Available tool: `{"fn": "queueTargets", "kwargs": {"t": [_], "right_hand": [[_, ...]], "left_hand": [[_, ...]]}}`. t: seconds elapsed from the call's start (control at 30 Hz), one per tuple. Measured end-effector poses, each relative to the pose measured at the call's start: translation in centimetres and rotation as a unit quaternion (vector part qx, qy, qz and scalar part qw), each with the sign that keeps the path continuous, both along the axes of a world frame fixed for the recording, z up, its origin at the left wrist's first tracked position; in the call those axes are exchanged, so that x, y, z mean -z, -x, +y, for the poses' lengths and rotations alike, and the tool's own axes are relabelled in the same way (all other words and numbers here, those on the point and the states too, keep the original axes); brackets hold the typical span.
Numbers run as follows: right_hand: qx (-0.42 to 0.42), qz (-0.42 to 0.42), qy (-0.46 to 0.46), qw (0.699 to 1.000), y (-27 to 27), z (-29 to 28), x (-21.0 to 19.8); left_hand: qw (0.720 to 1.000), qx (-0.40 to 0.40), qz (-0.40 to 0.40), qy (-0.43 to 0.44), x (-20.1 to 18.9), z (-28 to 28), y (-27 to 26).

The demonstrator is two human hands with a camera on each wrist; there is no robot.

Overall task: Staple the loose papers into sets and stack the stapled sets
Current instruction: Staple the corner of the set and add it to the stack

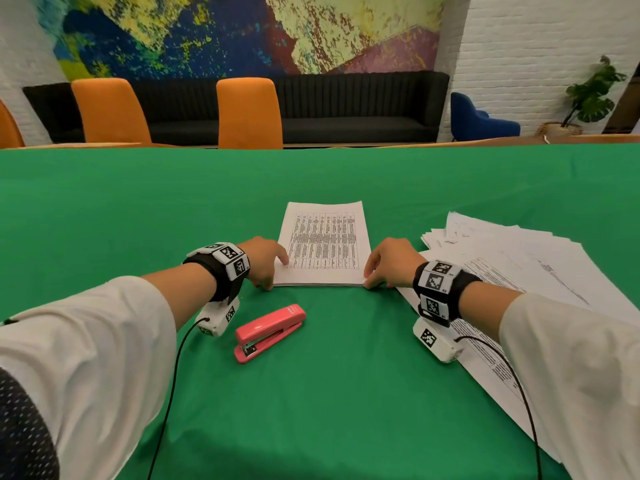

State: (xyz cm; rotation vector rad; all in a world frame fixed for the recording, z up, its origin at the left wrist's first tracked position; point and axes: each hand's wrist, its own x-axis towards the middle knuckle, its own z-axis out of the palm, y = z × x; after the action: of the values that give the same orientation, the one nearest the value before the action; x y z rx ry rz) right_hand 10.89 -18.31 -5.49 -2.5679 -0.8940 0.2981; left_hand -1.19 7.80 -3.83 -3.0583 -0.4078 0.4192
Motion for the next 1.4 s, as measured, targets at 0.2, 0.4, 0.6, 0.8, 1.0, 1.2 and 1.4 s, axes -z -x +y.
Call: {"fn": "queueTargets", "kwargs": {"t": [0.2,0.4,0.6,0.8,1.0,1.2,1.4], "right_hand": [[-0.042,0.017,0.035,0.998,-0.1,-1.0,-1.0],[-0.003,-0.101,0.087,0.991,-1.1,-6.3,-1.1],[-0.088,0.022,0.269,0.959,2.5,-12.0,-2.0],[-0.222,0.082,0.273,0.933,7.9,-14.6,-4.6],[-0.223,0.088,0.122,0.963,7.9,-15.1,-5.7],[0.083,-0.009,0.24,0.967,0.7,-16.3,-3.0],[0.089,0.015,0.156,0.984,0.0,-16.1,-3.3]], "left_hand": [[0.999,-0.03,0.009,0.015,-0.1,-0.4,0.2],[0.998,-0.001,-0.061,0.004,-3.2,-2.0,2.1],[0.989,0.061,0.135,0.011,-3.9,-6.6,5.7],[0.969,0.232,0.065,-0.053,-2.2,-10.2,7.8],[0.96,0.279,-0.018,-0.014,-2.6,-11.1,9.4],[0.995,0.075,-0.06,-0.029,-2.4,-12.3,10.0],[0.998,0.054,-0.025,0.015,-0.8,-13.1,10.6]]}}
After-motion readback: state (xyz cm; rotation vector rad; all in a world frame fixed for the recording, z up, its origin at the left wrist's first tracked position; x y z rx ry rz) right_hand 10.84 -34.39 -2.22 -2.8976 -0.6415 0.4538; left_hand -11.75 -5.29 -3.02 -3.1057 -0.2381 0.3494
